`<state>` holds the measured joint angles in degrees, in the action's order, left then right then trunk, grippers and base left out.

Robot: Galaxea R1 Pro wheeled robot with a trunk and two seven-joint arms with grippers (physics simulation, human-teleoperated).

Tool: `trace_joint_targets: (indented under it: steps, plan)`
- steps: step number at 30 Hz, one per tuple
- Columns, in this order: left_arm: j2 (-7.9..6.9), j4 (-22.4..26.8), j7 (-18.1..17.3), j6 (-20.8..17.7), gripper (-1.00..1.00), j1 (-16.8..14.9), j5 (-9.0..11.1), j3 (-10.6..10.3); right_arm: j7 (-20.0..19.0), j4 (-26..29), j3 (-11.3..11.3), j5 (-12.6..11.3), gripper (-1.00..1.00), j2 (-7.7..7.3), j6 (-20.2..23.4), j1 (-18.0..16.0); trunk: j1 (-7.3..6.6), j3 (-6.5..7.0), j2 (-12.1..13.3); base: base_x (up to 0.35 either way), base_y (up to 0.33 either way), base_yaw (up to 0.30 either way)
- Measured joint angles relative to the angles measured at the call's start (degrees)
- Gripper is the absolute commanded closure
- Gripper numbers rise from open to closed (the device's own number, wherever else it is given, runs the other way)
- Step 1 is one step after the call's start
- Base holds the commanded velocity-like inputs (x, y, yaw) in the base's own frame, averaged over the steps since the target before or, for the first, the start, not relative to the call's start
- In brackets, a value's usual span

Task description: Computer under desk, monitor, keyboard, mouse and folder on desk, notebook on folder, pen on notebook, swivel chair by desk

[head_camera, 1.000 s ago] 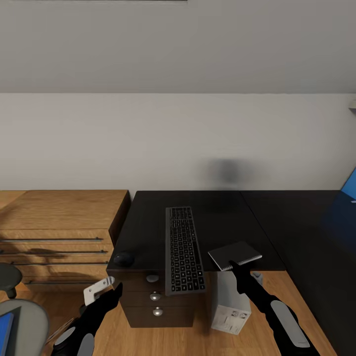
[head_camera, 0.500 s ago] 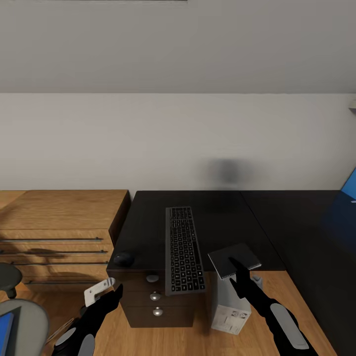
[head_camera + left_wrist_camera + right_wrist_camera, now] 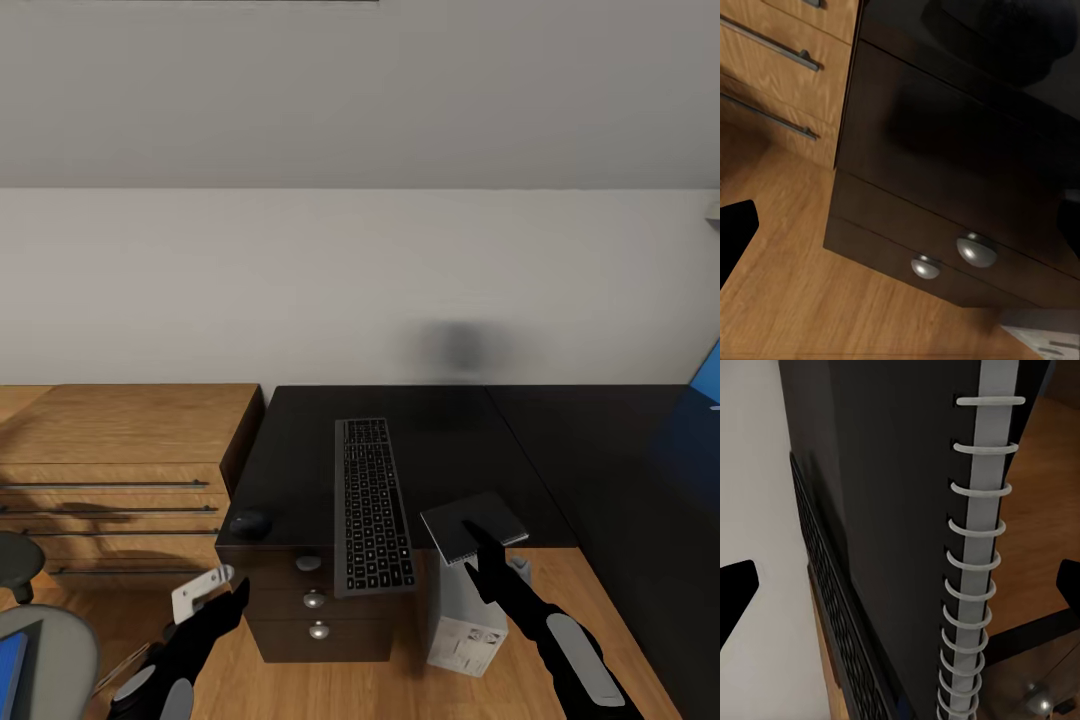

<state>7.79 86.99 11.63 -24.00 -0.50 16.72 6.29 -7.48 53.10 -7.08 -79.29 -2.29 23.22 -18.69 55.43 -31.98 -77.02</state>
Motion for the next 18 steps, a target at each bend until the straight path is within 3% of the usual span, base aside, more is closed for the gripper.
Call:
trace_joint_targets:
  steps: [5,18]
  plan:
    - [-0.06,-0.2,0.0,0.1,-1.00,0.0,0.0,0.0,0.0,0.0,0.0,0.0,-1.00,-0.01,0.0,0.0,0.01,0.00,0.0,-0.063,0.000,0.000]
    - [-0.16,-0.4,0.0,0.1,-1.00,0.0,0.0,0.0,0.0,-0.1,0.1,0.4,-1.00,-0.11,-0.1,0.0,0.04,0.00,0.0,-0.316,0.000,0.000]
